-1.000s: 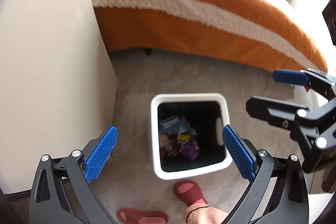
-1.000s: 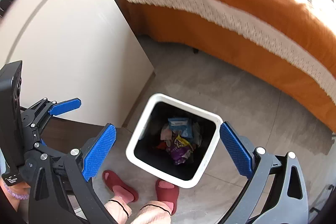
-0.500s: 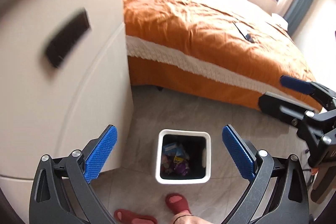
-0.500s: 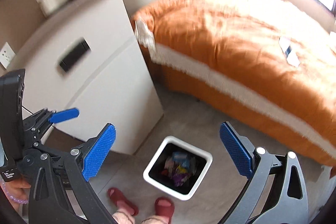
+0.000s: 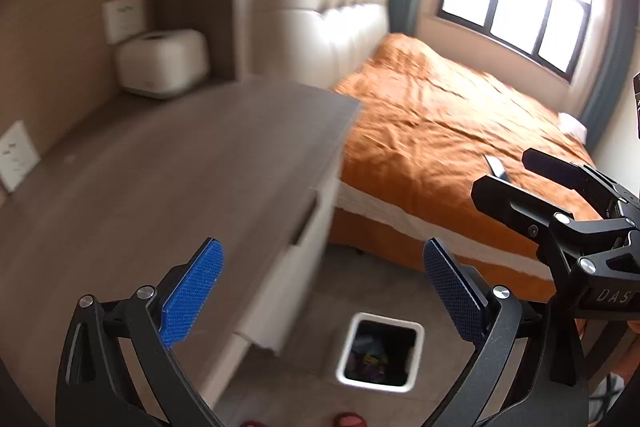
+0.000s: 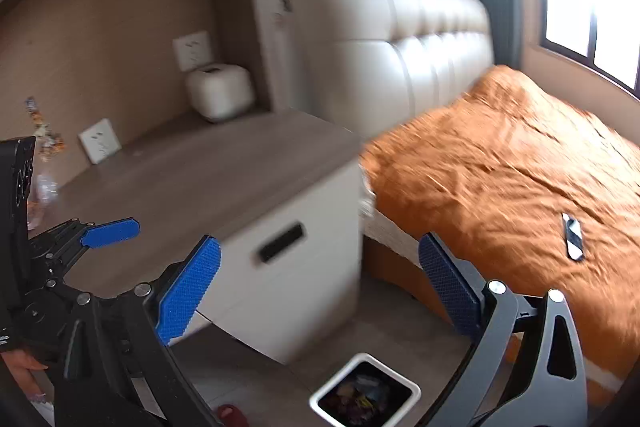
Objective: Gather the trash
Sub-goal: 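Move both open tools back to the desk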
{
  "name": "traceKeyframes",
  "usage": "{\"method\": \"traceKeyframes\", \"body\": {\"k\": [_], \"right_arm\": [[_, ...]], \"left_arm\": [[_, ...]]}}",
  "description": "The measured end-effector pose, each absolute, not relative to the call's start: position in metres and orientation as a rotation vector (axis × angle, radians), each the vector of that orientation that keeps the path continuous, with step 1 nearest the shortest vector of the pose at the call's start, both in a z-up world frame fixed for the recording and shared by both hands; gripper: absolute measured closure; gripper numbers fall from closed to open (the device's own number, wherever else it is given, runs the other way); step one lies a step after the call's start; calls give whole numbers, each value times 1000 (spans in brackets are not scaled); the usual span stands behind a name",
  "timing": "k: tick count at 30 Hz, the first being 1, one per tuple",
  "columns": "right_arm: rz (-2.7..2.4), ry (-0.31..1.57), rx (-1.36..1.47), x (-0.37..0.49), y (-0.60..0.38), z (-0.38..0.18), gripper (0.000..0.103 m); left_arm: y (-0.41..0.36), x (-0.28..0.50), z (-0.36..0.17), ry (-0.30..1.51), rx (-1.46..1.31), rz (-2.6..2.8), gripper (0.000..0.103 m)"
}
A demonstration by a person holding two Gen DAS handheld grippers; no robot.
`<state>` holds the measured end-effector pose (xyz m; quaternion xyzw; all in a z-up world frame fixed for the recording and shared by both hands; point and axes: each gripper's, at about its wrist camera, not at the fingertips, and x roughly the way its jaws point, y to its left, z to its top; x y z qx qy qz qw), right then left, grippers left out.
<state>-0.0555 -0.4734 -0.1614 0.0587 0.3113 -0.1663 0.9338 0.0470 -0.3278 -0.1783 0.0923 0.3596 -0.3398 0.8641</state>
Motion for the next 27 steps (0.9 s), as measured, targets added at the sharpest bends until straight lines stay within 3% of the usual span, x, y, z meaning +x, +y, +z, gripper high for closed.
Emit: {"method": "traceKeyframes", "body": {"k": [13, 27], "right_arm": [[48, 518, -18, 41, -340, -109, 4], [356, 520, -96, 121, -197, -110, 4]], "left_arm": [[-154, 64, -108, 645, 75, -294, 5], [9, 72, -97, 617, -45, 21, 5]]}}
